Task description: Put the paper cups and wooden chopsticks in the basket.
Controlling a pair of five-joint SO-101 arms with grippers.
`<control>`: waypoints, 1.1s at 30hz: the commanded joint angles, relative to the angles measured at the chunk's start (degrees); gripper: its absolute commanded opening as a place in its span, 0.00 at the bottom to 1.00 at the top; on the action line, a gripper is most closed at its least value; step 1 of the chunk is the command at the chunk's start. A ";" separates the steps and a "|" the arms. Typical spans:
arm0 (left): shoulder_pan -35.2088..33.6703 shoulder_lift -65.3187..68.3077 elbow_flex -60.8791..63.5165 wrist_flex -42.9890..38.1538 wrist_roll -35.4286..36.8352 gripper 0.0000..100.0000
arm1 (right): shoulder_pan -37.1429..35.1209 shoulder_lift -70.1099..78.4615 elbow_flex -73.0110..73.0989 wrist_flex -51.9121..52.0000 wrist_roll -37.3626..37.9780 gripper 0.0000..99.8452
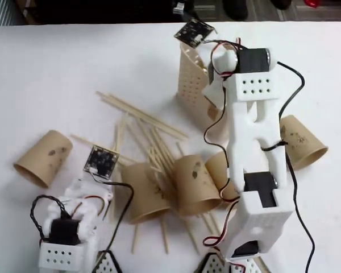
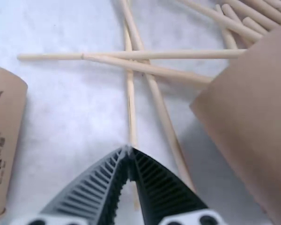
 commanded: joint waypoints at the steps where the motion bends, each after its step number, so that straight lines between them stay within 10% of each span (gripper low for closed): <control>1: -0.40 -0.22 -0.26 0.26 -0.44 0.03 | -1.98 -3.74 0.97 0.31 -0.97 0.40; 33: -0.40 -0.22 -0.26 0.26 -0.44 0.03 | -7.78 -2.77 1.49 -12.62 -4.31 0.40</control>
